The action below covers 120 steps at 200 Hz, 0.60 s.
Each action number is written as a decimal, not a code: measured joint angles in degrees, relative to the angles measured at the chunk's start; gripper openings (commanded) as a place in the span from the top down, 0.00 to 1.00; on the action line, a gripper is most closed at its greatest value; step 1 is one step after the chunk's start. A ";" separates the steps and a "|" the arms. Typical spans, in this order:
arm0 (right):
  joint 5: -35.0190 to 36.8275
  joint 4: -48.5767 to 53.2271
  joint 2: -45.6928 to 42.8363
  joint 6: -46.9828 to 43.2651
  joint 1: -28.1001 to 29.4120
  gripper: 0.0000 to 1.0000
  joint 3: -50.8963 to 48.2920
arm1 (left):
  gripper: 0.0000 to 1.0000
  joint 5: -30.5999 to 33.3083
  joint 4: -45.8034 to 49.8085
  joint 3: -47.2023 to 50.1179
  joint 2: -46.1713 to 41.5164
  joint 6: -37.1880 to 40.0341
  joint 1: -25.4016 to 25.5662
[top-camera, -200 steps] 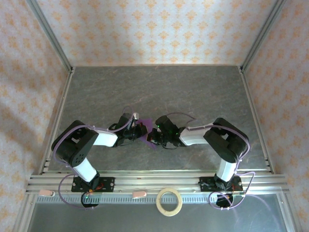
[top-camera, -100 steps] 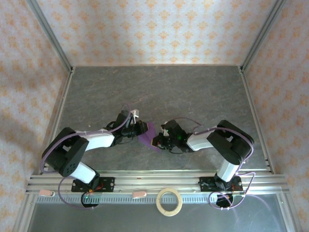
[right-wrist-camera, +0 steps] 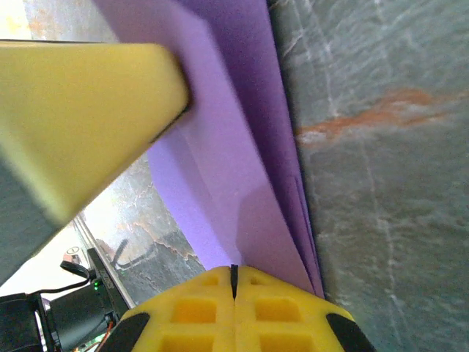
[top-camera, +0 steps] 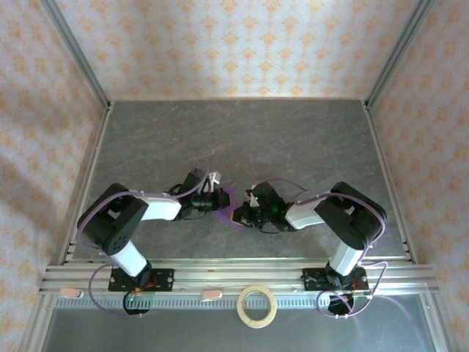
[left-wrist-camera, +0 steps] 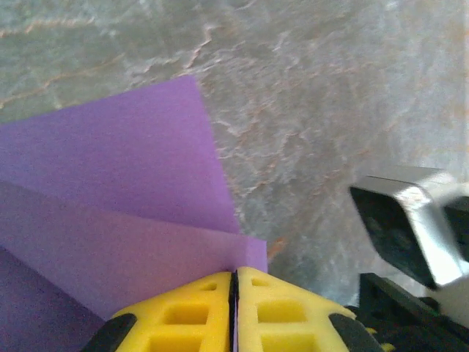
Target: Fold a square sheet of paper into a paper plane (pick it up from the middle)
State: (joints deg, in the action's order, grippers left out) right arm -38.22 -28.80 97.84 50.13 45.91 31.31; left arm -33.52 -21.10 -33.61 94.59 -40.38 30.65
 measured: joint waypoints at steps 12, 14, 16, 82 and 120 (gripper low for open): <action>0.07 0.02 -0.33 0.17 0.00 1.00 -0.26 | 0.90 0.48 0.31 -0.50 1.66 -0.04 0.00; 0.07 0.07 -0.35 0.22 0.00 1.00 -0.26 | 0.90 0.48 0.15 -0.55 1.90 -0.04 0.00; 0.07 0.09 -0.46 0.22 0.00 1.00 -0.31 | 0.90 0.46 0.17 -0.66 1.97 -0.04 0.00; 0.61 0.79 -6.14 2.60 0.00 1.00 -0.22 | 0.91 0.94 0.09 -1.01 2.32 -0.02 0.09; 1.14 2.69 -0.98 3.32 0.00 1.00 2.47 | 0.91 0.96 0.15 -1.73 2.93 0.39 0.11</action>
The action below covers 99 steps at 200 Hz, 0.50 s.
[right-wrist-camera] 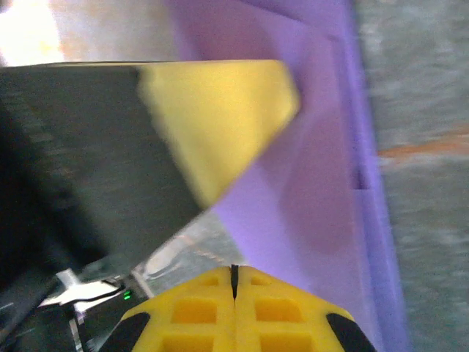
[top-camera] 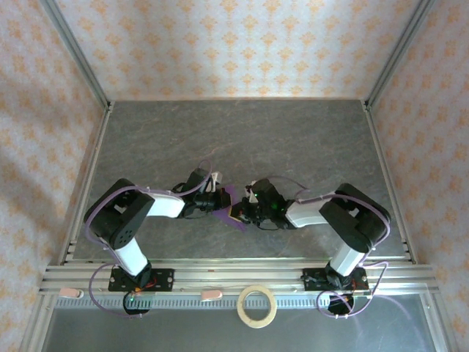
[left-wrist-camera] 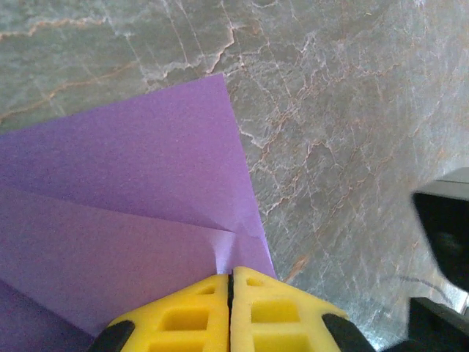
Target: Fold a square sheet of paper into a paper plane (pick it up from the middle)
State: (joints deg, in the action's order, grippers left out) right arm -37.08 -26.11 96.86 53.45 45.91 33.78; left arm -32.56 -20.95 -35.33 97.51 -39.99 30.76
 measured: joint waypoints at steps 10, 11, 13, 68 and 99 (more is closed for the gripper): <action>0.83 1.79 0.72 -0.09 0.00 1.00 -0.09 | 0.91 0.00 0.04 -0.20 0.13 0.09 0.00; 0.85 1.81 0.76 -0.07 0.00 1.00 -0.11 | 0.91 0.00 0.04 -0.20 0.13 0.09 0.00; 0.85 1.55 0.83 -0.13 -0.02 1.00 -0.24 | 0.91 0.00 0.09 -0.22 0.13 0.11 0.00; 1.11 0.22 0.68 0.50 -0.11 1.00 -1.09 | 0.91 -0.02 0.07 -0.22 0.24 0.94 0.00; 1.29 7.76 0.46 -0.83 -0.11 1.00 2.82 | 0.92 0.00 0.02 -0.22 0.24 1.01 0.00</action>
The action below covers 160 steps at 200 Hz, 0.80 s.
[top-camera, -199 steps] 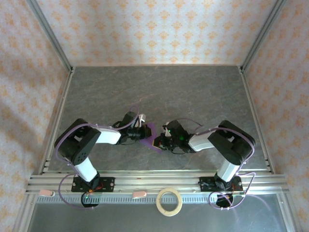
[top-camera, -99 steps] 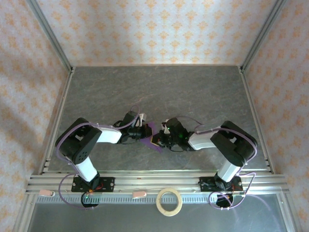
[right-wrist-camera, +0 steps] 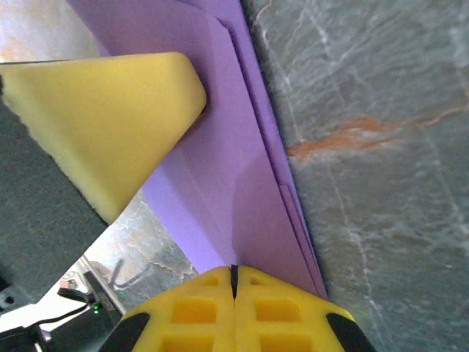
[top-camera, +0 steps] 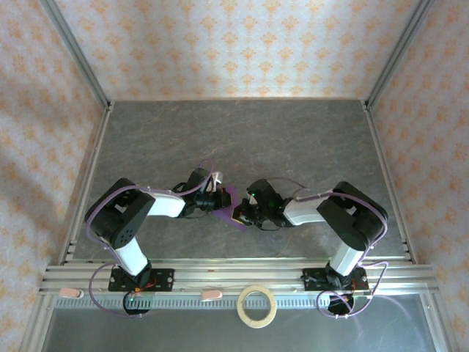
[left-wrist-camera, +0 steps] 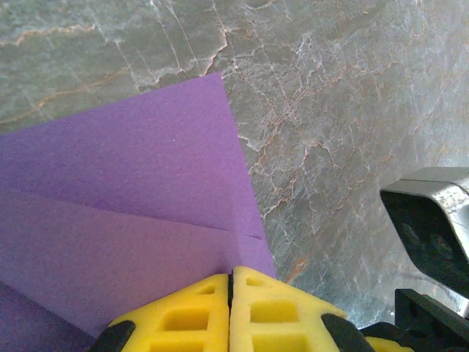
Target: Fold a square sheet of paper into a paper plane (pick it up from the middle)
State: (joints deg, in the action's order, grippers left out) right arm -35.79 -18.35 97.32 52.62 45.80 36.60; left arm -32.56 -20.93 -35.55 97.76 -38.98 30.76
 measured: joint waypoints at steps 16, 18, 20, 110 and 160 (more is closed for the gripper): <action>0.55 2.80 0.00 -0.66 0.00 1.00 2.05 | 0.92 0.00 -0.02 0.00 0.00 0.04 0.00; 0.61 3.04 -0.02 -0.68 0.00 1.00 2.25 | 0.92 0.00 -0.02 0.00 0.00 0.04 0.00; 0.68 3.23 -0.02 -0.74 0.00 1.00 2.45 | 0.92 0.00 -0.02 0.00 0.00 0.04 0.00; 2.14 2.82 1.53 -1.25 0.00 1.00 2.47 | 0.90 -0.02 0.92 -0.74 0.13 0.09 0.00; 2.16 1.55 1.51 -1.25 0.00 1.00 1.81 | 0.83 0.07 6.27 -5.40 -0.20 1.70 0.00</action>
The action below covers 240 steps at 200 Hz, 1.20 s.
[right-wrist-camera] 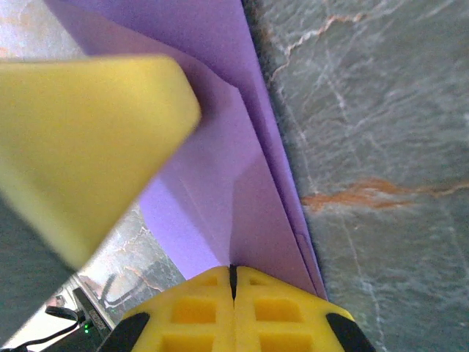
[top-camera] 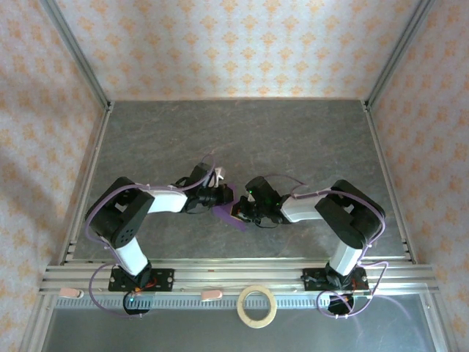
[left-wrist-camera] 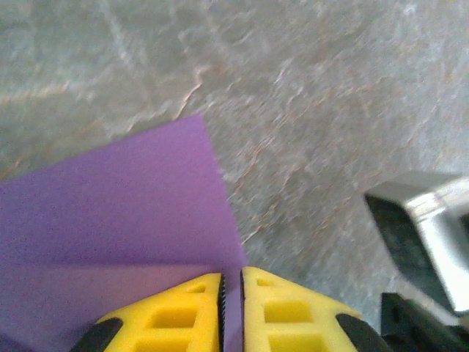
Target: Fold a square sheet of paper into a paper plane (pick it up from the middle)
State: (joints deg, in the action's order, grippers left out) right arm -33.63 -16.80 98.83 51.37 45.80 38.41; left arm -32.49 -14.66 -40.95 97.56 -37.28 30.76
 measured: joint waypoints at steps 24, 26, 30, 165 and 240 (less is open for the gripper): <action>0.00 0.00 0.02 0.00 0.00 1.00 0.00 | 0.85 0.17 1.46 -1.36 -2.54 0.35 0.00; 0.00 0.00 0.00 0.02 0.00 1.00 0.00 | 0.85 0.17 1.49 -1.38 -2.84 0.35 0.00; 0.00 0.02 0.02 0.02 0.00 1.00 0.00 | 0.86 0.17 1.62 -1.40 -3.34 0.42 0.00; 0.00 0.00 0.02 0.00 0.00 1.00 -0.02 | 0.93 -4.85 1.79 2.38 -1.22 2.93 -3.30; 0.26 -2.27 0.04 0.02 0.00 1.00 -1.09 | 0.93 -12.46 -0.55 1.86 3.04 4.81 -8.70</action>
State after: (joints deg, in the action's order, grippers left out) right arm -33.36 -19.07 98.87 51.40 45.80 37.32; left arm -44.95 -15.20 -39.09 100.60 -32.47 22.06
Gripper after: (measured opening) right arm 0.042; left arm 0.073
